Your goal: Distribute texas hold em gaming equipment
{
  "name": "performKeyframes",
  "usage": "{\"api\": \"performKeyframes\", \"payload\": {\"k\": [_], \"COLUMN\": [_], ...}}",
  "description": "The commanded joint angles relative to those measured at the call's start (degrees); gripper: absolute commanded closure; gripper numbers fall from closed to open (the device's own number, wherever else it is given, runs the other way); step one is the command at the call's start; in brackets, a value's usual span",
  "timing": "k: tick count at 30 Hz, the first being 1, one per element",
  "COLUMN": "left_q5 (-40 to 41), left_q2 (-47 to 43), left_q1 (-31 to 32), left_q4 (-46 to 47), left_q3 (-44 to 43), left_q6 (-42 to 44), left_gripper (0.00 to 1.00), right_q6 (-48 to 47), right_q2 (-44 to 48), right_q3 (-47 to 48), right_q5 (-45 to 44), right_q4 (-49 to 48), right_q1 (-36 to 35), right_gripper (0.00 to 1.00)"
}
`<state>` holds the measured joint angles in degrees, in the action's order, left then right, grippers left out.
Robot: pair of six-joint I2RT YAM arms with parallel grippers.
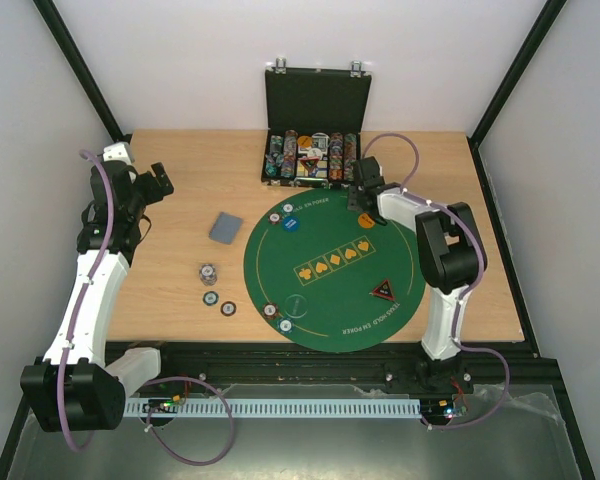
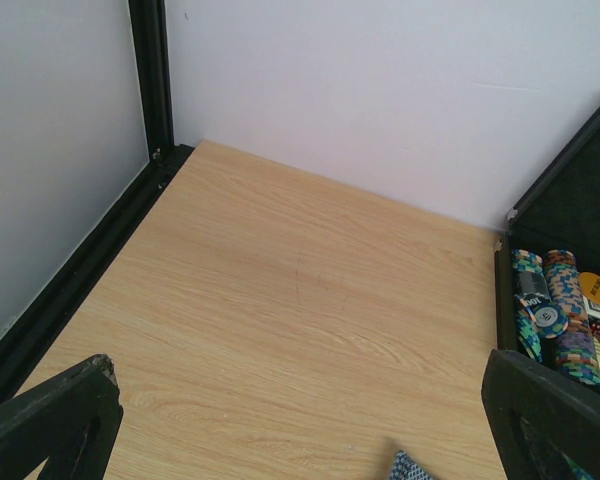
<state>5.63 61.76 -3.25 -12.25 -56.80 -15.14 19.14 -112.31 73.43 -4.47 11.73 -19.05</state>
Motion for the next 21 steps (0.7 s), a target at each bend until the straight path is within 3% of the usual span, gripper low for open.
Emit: {"api": "performKeyframes", "payload": {"k": [1,21], "left_q5": [0.43,0.26], "left_q2": [-0.01,0.03], "left_q1": [-0.18,-0.20], "left_q4": [1.09,1.11], "left_q3": [0.47,0.39], "left_q6": [0.64,0.66], "left_gripper": [0.01,0.01], "right_q6": [-2.16,-3.65], "right_q2": [-3.61,-10.15], "right_q3": [5.08,10.03], "right_q5": [0.03,0.79], "right_q4": [0.60,3.34], "right_q1": [0.97,1.86], "right_gripper": [0.70,0.68]}}
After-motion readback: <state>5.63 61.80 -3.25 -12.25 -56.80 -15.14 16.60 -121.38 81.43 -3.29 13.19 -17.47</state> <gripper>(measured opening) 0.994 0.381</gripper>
